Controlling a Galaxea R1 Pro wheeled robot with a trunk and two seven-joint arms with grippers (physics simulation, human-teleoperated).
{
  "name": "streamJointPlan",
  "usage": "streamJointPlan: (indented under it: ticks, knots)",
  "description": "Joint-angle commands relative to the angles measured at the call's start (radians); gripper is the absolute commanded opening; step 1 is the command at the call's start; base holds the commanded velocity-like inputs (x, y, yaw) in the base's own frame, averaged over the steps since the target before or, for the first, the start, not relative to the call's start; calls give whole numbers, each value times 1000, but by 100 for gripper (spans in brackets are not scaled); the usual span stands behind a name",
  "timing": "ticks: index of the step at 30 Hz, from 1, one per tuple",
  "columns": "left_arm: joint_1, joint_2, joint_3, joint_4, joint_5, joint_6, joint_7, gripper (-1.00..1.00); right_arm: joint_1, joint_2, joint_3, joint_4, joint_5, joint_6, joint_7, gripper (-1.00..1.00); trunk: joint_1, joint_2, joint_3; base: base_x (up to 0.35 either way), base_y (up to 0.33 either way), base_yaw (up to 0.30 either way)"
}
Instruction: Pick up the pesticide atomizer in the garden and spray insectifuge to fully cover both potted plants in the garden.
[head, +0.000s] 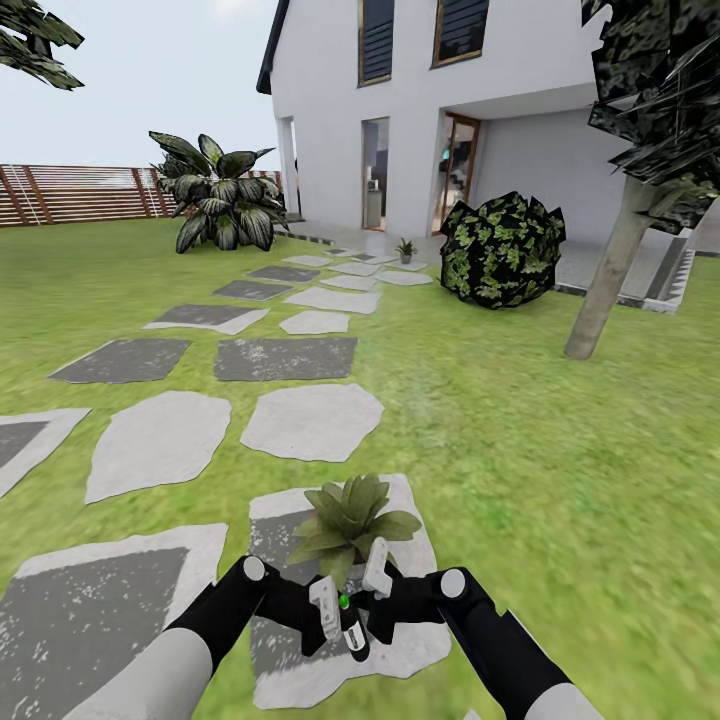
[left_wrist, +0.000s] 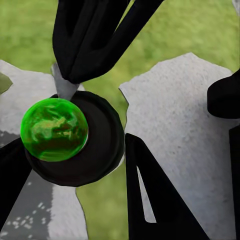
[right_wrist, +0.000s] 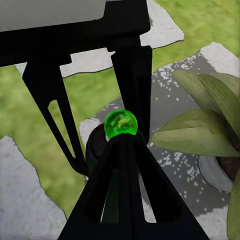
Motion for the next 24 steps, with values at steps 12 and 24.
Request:
streamJointPlan:
  ticks: [12, 24]
  knots:
    - [-1, 24, -2, 12, -19, -8, -1, -100, 0, 0, 0, -2, 3, 6, 4, -100, 0, 0, -1, 0, 0, 0]
    - [5, 160, -1, 14, -19, -9, -1, -100, 0, -9, -5, 1, 4, 5, 4, -100, 0, 0, -1, 0, 0, 0]
